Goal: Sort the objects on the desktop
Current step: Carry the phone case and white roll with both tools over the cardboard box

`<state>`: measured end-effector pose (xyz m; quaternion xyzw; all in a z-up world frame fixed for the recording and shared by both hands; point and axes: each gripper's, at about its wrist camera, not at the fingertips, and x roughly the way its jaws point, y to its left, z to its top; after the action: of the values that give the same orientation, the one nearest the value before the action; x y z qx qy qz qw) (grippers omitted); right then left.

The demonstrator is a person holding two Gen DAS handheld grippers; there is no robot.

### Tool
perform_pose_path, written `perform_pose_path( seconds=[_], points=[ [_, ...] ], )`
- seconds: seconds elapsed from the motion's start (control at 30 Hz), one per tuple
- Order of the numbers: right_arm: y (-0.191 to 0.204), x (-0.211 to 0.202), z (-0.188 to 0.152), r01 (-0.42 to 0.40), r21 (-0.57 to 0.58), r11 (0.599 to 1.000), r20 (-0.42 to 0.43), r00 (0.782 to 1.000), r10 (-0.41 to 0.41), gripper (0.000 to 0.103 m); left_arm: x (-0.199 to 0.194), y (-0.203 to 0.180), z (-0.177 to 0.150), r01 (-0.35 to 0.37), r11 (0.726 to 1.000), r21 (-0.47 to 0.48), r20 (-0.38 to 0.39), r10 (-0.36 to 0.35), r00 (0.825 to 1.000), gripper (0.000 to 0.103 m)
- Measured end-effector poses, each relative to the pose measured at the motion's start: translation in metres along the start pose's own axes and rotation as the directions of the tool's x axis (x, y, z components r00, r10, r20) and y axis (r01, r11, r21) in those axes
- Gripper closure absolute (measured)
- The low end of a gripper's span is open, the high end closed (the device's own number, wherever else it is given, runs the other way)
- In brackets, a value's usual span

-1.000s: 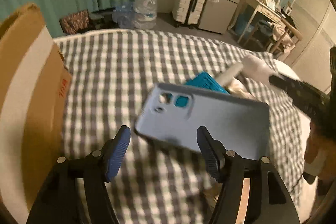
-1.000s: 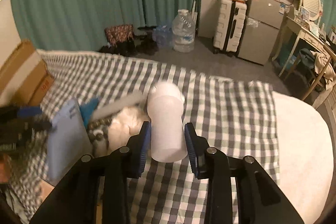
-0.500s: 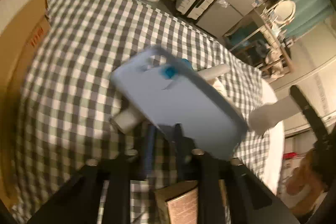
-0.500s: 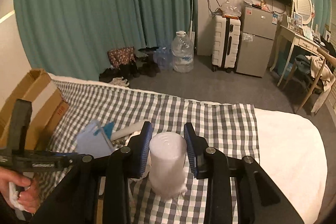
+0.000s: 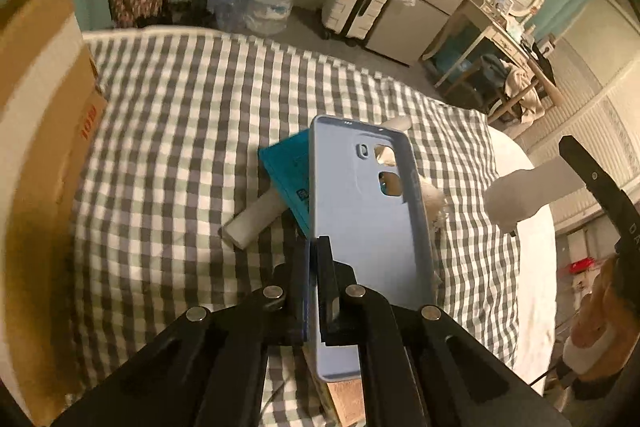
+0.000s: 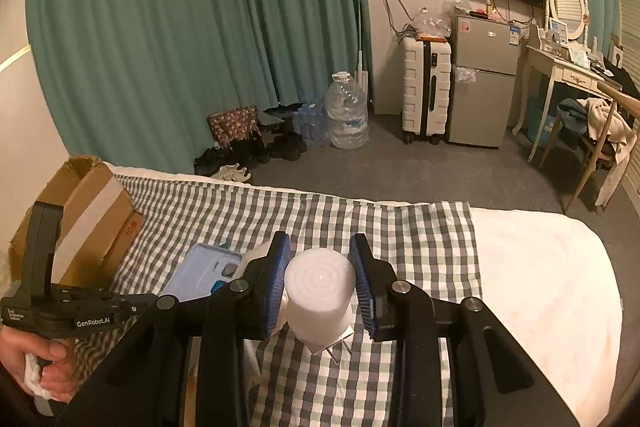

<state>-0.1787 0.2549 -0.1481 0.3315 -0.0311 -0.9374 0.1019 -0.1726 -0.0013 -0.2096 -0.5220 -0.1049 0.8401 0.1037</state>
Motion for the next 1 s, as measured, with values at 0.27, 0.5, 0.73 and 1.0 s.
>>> perform_pose_path(
  seconds=[0.27, 0.5, 0.73, 1.0],
  points=[
    [0.008, -0.042, -0.004, 0.006, -0.002, 1.000, 0.044, 0.999, -0.006, 0.072, -0.050, -0.025, -0.003, -0.106, 0.986, 0.132, 0.108, 0.092, 0.990, 0.101],
    [0.023, -0.083, -0.018, 0.010, 0.031, 0.999, 0.065, 0.998, -0.012, 0.072, -0.101, -0.039, -0.009, -0.162, 0.966, 0.200, 0.211, 0.119, 0.970, 0.101],
    [0.048, -0.128, -0.015, 0.014, 0.012, 1.000, 0.108, 0.994, -0.015, 0.072, -0.160, -0.050, -0.020, -0.179, 0.959, 0.220, 0.306, 0.106, 0.946, 0.101],
    [0.084, -0.173, 0.002, 0.015, -0.019, 1.000, 0.178, 0.984, -0.011, 0.072, -0.217, -0.037, -0.025, -0.190, 0.960, 0.204, 0.388, 0.099, 0.916, 0.101]
  ],
)
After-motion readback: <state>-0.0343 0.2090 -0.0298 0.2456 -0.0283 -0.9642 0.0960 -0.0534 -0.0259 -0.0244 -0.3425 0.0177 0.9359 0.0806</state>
